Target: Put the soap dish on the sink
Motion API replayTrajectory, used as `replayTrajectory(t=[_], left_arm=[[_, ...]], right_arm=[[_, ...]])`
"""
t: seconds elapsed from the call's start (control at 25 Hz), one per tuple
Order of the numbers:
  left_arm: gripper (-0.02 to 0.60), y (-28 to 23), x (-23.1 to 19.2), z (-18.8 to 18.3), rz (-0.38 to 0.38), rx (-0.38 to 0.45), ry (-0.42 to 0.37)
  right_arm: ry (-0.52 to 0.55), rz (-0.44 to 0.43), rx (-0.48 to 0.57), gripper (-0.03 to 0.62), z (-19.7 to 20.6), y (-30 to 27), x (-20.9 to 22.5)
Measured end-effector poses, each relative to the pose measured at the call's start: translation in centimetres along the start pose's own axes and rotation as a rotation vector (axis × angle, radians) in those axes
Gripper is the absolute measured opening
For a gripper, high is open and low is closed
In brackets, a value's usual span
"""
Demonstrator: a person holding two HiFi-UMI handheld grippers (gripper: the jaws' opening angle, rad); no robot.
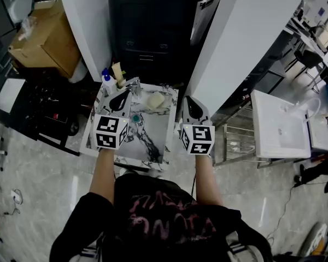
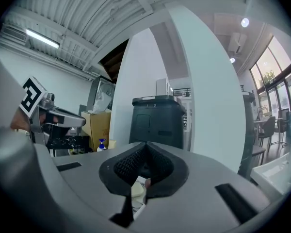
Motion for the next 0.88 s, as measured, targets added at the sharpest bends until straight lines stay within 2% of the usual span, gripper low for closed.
replayTrajectory(t=[0.88], left_arm=[[0.015, -0.7, -0.1, -0.4, 0.008, 0.021, 0.005]], right_arm=[[-0.002, 0.024, -0.005, 0.012, 0.0, -0.6, 1.4]])
Point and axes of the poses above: the fingertips, and each gripper's own axes: y backward along the fingers, x to its right, z out of its underside, the point moved 10 cm from there along y, backward along the fingers
